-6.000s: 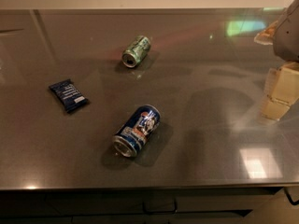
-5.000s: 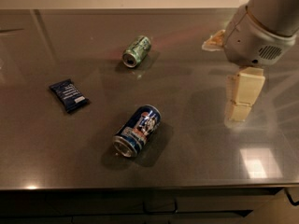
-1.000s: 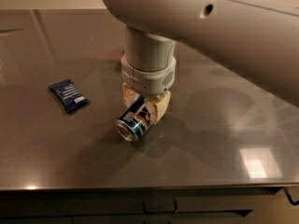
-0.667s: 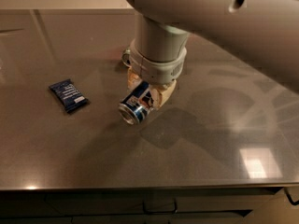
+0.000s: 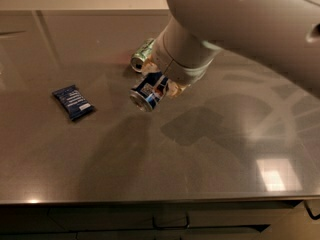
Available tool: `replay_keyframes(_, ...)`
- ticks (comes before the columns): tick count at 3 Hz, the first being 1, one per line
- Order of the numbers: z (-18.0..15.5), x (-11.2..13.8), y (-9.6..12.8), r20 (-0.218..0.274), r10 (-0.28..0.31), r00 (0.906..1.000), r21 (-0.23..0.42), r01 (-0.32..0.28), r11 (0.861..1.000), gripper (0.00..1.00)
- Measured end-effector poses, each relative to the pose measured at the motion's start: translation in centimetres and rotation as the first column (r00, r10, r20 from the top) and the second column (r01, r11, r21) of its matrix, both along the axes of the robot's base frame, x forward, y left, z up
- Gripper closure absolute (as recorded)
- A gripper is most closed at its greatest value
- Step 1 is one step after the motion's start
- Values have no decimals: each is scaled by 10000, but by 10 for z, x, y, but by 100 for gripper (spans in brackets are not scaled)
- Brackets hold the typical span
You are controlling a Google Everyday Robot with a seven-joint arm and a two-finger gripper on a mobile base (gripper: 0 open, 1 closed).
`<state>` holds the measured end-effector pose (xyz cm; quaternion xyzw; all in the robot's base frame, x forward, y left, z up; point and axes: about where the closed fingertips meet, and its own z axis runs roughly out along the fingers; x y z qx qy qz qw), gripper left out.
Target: Place pepsi can upright
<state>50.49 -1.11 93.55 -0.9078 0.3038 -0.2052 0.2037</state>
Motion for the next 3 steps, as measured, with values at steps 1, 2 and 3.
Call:
replay_keyframes(1, -4, 0, -9, 1104, 700, 9914, 34, -708, 9975, 100)
replay_keyframes(2, -2, 5, -11, 2267, 1365, 9644, 365, -1484, 9882, 100)
replay_keyframes(3, 17, 15, -1, 3276, 1885, 9258, 236, -2075, 9780, 100)
